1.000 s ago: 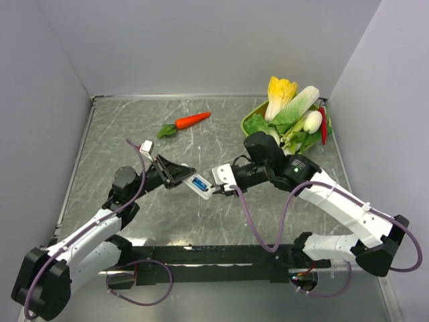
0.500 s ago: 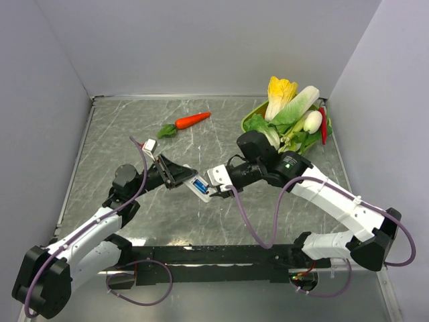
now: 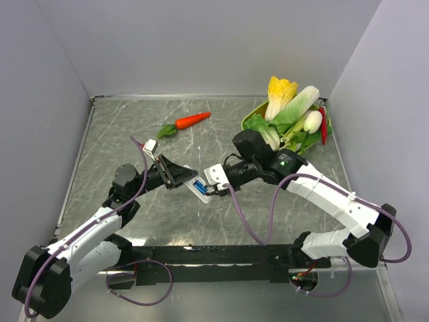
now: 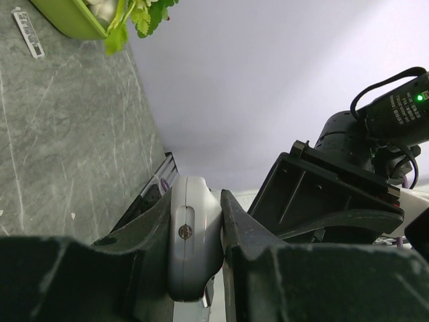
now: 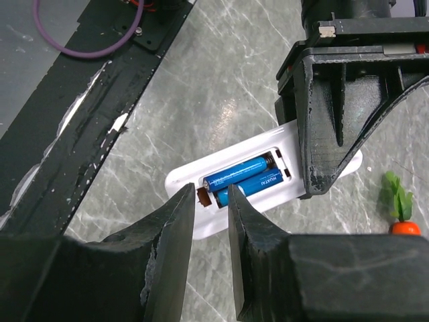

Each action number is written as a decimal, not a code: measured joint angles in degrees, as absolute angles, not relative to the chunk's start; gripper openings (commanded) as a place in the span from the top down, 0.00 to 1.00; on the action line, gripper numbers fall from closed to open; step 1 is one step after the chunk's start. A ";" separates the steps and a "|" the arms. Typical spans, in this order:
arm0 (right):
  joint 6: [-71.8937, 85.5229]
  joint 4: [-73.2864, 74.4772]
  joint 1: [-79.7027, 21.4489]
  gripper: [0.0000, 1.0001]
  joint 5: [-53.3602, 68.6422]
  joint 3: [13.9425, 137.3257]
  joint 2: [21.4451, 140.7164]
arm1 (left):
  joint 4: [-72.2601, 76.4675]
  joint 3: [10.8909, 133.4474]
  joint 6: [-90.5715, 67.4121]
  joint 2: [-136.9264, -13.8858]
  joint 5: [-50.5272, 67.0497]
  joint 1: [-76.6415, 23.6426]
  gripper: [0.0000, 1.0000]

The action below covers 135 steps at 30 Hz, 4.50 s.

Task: Load the batteries into the remote control
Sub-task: Load the battery into the remote control, then adjust the battery cover at the center of the board.

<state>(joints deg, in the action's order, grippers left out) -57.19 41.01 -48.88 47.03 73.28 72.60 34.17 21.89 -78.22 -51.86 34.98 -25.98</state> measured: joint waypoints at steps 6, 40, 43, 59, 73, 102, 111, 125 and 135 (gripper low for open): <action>-57.58 41.06 -49.23 0.69 47.81 74.39 74.24 | 33.50 22.76 -77.52 -52.01 35.24 -25.98 0.99; -55.83 32.97 -52.53 0.93 41.80 74.78 79.64 | 33.78 20.58 -80.82 -51.00 34.87 -25.74 0.99; -54.08 32.69 -52.71 0.90 41.32 74.91 80.23 | 30.50 20.64 -78.94 -49.87 33.93 -25.74 0.99; -16.34 26.35 -42.02 0.27 20.36 70.67 73.43 | 11.18 24.03 -59.33 -47.48 21.10 -24.14 0.99; 3.11 31.97 -26.37 0.27 0.12 66.61 92.77 | 11.66 21.23 -59.20 -46.78 21.67 -22.52 0.99; 10.44 37.21 -21.26 0.43 0.36 76.20 110.83 | 12.19 20.14 -59.20 -46.22 23.03 -22.15 0.99; 5.23 36.21 -21.85 0.43 3.29 75.00 109.75 | 12.23 20.14 -59.22 -45.69 23.24 -22.15 0.99; 7.70 36.12 -21.71 0.35 -2.52 75.00 108.16 | 11.68 20.14 -59.22 -44.27 23.24 -22.13 0.99; 9.58 37.28 -21.47 0.51 0.84 75.48 110.80 | 11.70 20.12 -59.29 -44.36 23.27 -22.13 0.99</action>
